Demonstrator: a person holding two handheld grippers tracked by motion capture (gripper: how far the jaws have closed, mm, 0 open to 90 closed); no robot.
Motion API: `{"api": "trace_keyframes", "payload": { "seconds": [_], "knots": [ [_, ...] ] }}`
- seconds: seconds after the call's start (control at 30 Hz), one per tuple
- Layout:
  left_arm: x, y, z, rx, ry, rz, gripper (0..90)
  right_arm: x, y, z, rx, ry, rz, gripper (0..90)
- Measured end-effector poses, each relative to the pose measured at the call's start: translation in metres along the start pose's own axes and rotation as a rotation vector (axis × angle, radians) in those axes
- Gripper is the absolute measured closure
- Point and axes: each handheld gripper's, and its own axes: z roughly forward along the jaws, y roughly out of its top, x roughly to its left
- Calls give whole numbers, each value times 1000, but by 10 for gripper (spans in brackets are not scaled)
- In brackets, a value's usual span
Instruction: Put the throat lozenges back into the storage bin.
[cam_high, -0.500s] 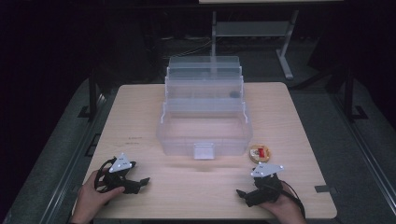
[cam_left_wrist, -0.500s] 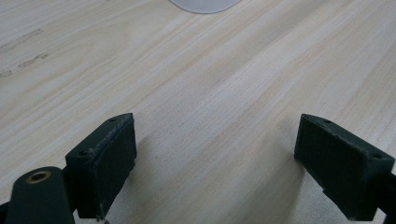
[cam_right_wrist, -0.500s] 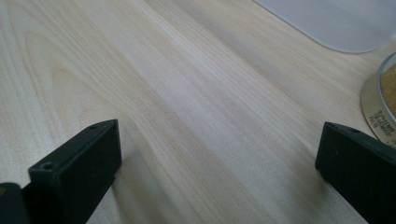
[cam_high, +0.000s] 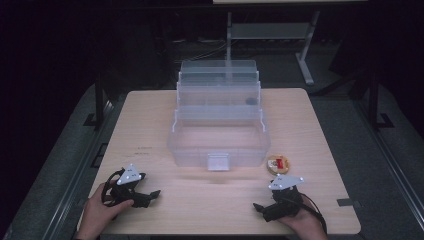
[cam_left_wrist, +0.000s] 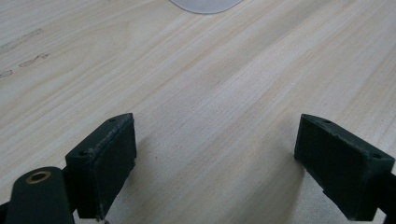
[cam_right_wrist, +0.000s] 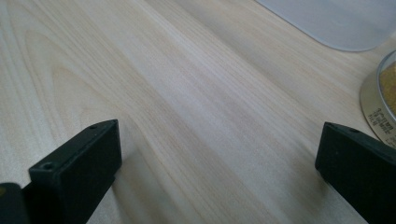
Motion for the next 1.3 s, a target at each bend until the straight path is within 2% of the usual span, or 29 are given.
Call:
{"api": "trace_keyframes", "payload": {
  "seconds": [0.2,0.6,0.73,1.07,1.3],
  "knots": [
    [0,0,0,-1,0,-1,119,0,3,-3,40,4,16,5],
    [0,0,0,-1,0,-1,119,-1,5,-20,17,21,26,5],
    [0,0,0,-1,0,-1,119,-3,4,-27,15,14,33,5],
    [0,0,0,-1,0,-1,119,-7,3,-32,18,-3,32,6],
    [0,0,0,0,0,0,119,-12,1,-37,17,-22,54,6]
  ]
}}
